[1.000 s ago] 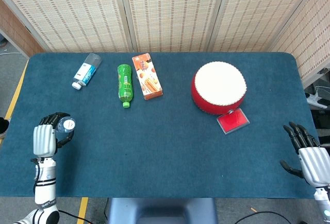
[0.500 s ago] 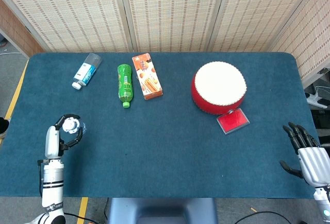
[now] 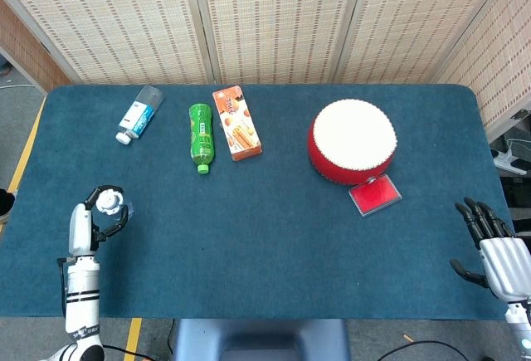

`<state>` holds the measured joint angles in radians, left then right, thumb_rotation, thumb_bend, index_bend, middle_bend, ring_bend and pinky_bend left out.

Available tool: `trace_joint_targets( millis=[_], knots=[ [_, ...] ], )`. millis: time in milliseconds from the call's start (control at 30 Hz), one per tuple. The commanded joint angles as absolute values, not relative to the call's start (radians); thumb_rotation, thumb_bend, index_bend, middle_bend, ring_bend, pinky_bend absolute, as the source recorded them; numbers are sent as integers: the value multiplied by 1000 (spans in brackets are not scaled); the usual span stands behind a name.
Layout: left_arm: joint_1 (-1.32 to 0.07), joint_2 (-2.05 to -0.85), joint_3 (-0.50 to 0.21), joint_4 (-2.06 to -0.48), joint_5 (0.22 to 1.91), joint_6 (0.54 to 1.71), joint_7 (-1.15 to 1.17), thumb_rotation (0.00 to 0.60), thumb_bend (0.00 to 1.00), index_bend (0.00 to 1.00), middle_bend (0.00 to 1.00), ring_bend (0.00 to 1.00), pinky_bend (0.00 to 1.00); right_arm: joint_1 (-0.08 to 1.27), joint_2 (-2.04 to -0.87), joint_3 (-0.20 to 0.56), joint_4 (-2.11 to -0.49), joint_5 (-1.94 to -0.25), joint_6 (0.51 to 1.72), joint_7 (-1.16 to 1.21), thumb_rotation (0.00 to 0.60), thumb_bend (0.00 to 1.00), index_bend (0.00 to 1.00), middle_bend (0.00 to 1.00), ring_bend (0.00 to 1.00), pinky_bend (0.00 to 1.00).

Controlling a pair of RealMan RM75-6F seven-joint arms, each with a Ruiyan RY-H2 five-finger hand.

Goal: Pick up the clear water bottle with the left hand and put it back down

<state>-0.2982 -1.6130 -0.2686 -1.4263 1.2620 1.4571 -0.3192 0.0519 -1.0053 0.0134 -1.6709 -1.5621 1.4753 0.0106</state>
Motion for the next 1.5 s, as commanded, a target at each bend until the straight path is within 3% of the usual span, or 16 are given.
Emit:
trace_joint_targets(
  millis=[33, 167, 300, 567, 733, 1133, 1500],
  knots=[
    [-308, -1602, -319, -1425, 1282, 1508, -292, 600, 713, 740, 773, 582, 421, 48, -1008, 17, -1669, -1559, 1483, 11, 600, 130, 0, 0, 0, 193],
    [-310, -1558, -376, -1498, 1284, 1536, -312, 600, 713, 740, 773, 582, 421, 48, -1007, 15, -1668, -1564, 1484, 14, 600, 130, 0, 0, 0, 193],
    [-300, -1502, -401, -1585, 1232, 1476, -381, 600, 713, 741, 773, 583, 422, 49, -1006, 13, -1668, -1566, 1481, 14, 600, 130, 0, 0, 0, 193],
    [-296, -1534, -301, -1564, 1201, 1366, -357, 600, 713, 741, 773, 583, 423, 53, -1007, 15, -1674, -1552, 1467, 2, 600, 130, 0, 0, 0, 193],
    [-307, -1541, -276, -1551, 1200, 1311, -358, 600, 713, 741, 773, 583, 422, 51, -1004, 13, -1675, -1556, 1469, 6, 600, 130, 0, 0, 0, 193],
    [-291, -1474, -401, -1639, 1231, 1437, -424, 600, 713, 741, 772, 583, 423, 51, -1002, 13, -1675, -1558, 1470, 9, 600, 130, 0, 0, 0, 193],
    [-312, -1540, -307, -1568, 1190, 1309, -410, 600, 713, 740, 765, 581, 425, 56, -1004, 13, -1679, -1550, 1456, -4, 600, 131, 0, 0, 0, 193]
  ],
)
